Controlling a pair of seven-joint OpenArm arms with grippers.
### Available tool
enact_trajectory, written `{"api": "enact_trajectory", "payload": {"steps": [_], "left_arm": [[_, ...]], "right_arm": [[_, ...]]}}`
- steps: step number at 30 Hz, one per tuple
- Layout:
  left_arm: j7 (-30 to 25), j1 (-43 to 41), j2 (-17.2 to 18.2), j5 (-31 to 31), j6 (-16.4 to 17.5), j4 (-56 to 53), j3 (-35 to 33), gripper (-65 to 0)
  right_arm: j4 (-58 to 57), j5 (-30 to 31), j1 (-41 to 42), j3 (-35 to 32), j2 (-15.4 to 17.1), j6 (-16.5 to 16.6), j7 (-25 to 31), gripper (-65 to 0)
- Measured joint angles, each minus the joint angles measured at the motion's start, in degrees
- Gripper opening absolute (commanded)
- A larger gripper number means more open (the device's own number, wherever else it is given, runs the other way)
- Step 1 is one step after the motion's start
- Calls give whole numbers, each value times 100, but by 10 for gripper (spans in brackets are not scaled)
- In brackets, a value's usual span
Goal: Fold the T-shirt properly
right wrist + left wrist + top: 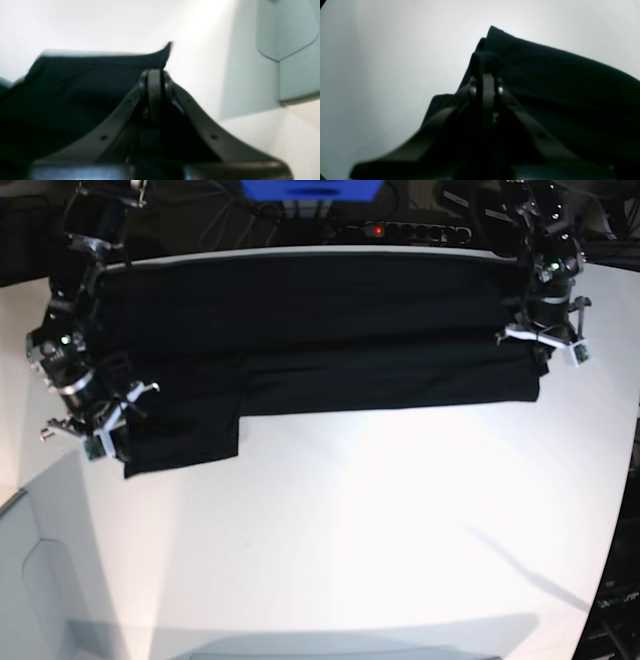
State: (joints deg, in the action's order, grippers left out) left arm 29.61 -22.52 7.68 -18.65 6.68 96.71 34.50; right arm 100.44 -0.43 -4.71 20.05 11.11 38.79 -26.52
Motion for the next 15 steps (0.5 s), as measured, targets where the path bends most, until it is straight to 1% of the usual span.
{"api": "enact_trajectory", "payload": {"steps": [3,7,9,15], "left_arm": [[-11,0,15,-2,0,4,0,-650],[-13,0,35,-13,0,4,0,-650],[2,0,42,-13,0,7,0,-650],[15,2,52,-4,2,28,0,-650]], "right_arm": [[595,-39,-531,37,-13,4,-76,-650],[1285,24,-986,474,-343,20,15,-650],[1451,26,-1187,671,-400,22,15,-650],[1484,15,-1598,1082,-428,22,33,-650]]}}
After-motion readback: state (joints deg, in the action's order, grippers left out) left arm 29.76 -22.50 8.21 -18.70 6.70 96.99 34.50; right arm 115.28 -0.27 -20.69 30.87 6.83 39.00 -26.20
